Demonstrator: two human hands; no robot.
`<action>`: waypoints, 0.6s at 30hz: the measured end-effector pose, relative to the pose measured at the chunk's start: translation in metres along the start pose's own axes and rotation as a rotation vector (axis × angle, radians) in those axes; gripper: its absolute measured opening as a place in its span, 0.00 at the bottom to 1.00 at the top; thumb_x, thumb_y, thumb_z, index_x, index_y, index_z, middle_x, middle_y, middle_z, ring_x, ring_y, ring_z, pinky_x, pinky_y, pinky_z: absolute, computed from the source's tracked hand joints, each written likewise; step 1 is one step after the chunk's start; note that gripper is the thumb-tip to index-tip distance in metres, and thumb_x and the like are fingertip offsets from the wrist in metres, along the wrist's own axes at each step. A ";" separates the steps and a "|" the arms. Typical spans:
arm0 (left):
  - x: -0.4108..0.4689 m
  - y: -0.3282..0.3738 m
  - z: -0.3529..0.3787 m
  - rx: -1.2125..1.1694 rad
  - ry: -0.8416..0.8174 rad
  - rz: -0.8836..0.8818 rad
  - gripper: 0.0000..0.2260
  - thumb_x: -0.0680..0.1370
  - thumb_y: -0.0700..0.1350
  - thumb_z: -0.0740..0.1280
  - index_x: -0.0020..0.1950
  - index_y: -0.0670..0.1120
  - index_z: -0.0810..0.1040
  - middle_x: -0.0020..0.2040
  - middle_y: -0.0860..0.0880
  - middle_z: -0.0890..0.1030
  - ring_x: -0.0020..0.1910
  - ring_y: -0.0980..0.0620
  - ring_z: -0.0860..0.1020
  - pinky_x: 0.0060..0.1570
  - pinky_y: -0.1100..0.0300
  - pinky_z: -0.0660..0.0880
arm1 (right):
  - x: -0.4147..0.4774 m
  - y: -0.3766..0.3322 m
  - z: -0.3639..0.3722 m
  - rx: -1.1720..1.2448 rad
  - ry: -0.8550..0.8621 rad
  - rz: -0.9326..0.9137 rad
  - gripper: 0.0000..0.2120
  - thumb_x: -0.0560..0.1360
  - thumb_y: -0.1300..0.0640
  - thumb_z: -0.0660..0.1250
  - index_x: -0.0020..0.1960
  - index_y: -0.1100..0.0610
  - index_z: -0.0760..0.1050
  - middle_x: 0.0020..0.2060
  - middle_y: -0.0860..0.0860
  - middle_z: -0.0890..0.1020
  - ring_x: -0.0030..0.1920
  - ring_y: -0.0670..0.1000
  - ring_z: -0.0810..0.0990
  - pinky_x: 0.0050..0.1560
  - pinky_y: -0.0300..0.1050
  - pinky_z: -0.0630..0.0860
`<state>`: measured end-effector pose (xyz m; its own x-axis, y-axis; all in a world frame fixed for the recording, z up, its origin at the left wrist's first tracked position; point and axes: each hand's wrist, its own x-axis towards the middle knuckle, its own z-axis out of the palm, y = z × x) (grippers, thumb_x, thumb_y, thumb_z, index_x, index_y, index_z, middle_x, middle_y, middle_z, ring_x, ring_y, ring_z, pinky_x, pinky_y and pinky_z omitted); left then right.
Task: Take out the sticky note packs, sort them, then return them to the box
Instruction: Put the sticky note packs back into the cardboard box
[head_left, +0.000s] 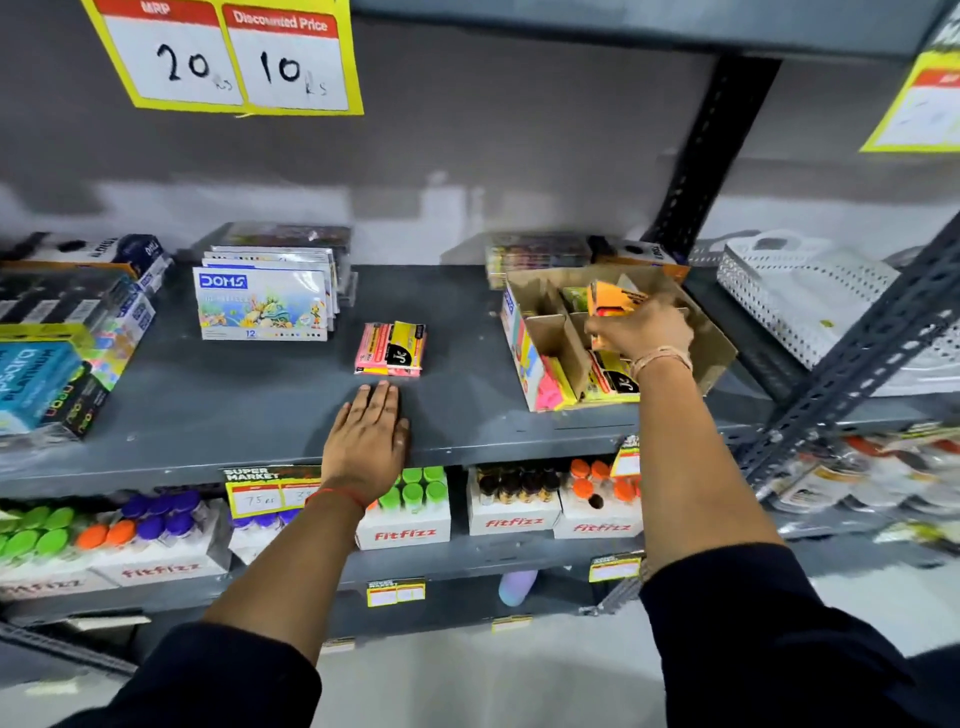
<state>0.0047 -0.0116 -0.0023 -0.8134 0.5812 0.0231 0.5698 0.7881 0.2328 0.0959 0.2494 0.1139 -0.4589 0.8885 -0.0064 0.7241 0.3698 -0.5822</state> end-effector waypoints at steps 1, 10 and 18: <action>0.000 0.000 0.000 0.012 -0.008 0.003 0.30 0.75 0.52 0.39 0.75 0.43 0.51 0.78 0.46 0.53 0.77 0.48 0.50 0.76 0.54 0.46 | 0.001 0.007 0.001 -0.016 -0.018 0.029 0.37 0.63 0.45 0.72 0.63 0.65 0.67 0.58 0.62 0.79 0.61 0.62 0.76 0.61 0.52 0.72; 0.001 0.003 -0.004 0.009 -0.029 -0.008 0.23 0.82 0.47 0.48 0.76 0.43 0.50 0.78 0.45 0.51 0.78 0.48 0.49 0.76 0.53 0.45 | 0.002 0.015 0.006 0.011 -0.180 0.054 0.30 0.65 0.47 0.72 0.63 0.58 0.72 0.62 0.57 0.78 0.64 0.59 0.74 0.62 0.50 0.72; 0.001 0.005 -0.002 0.000 -0.034 -0.008 0.23 0.82 0.47 0.48 0.76 0.43 0.49 0.78 0.45 0.51 0.78 0.48 0.48 0.76 0.53 0.45 | 0.003 0.036 0.022 -0.113 -0.186 -0.021 0.26 0.65 0.49 0.72 0.60 0.57 0.73 0.56 0.58 0.81 0.59 0.61 0.76 0.62 0.54 0.75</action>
<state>0.0066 -0.0077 0.0008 -0.8138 0.5811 -0.0118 0.5629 0.7930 0.2330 0.1089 0.2594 0.0752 -0.5540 0.8186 -0.1514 0.7619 0.4252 -0.4887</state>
